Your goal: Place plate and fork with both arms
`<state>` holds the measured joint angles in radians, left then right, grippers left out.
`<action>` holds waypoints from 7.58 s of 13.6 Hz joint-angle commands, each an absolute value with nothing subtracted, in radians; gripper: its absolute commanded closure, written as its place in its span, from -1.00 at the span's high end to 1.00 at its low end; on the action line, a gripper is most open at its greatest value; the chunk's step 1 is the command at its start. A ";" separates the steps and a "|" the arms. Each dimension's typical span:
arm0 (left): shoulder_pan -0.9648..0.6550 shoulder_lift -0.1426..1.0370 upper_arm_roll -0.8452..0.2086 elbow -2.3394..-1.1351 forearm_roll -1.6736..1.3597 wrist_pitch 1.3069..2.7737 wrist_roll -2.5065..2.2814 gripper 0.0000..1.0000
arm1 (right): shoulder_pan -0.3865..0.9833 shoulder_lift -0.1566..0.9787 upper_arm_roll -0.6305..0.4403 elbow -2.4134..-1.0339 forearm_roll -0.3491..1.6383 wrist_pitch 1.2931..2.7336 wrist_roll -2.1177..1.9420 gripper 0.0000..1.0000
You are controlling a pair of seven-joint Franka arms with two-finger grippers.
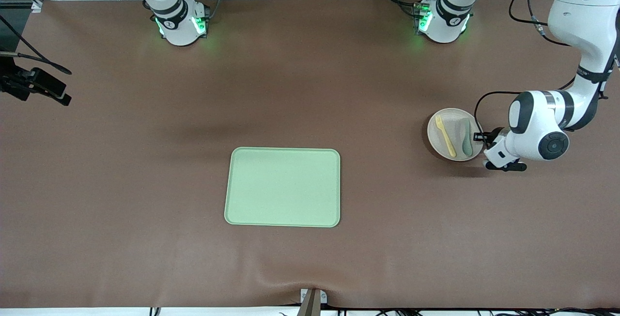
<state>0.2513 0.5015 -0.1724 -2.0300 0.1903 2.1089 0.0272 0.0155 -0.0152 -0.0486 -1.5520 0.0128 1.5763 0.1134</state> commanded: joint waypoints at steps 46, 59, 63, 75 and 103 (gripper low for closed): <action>-0.396 0.979 -0.302 -1.250 -0.156 2.378 -0.529 -1.00 | 0.110 0.213 -0.049 -1.536 0.184 1.643 0.124 1.00; -0.348 0.873 -0.301 -1.258 -0.143 2.375 -0.555 1.00 | 0.346 0.480 -0.049 -1.407 0.178 1.908 0.293 1.00; -0.223 0.714 -0.301 -1.279 -0.083 2.157 -0.538 1.00 | 0.428 0.619 -0.051 -1.310 0.129 2.011 0.299 1.00; 0.094 0.269 -0.304 -1.281 0.009 1.534 -0.238 1.00 | 0.577 0.919 -0.054 -1.173 0.107 2.266 0.293 0.54; -0.075 0.009 -0.048 -1.488 -0.005 1.440 -0.103 1.00 | 0.618 0.947 -0.054 -1.269 0.031 2.385 0.305 -1.00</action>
<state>-0.0727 -0.0062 -0.0493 -1.5179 0.0048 1.4436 -0.1034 0.6181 0.9534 -0.0470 -1.2675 0.0362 2.3895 0.2861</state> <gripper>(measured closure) 0.000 0.828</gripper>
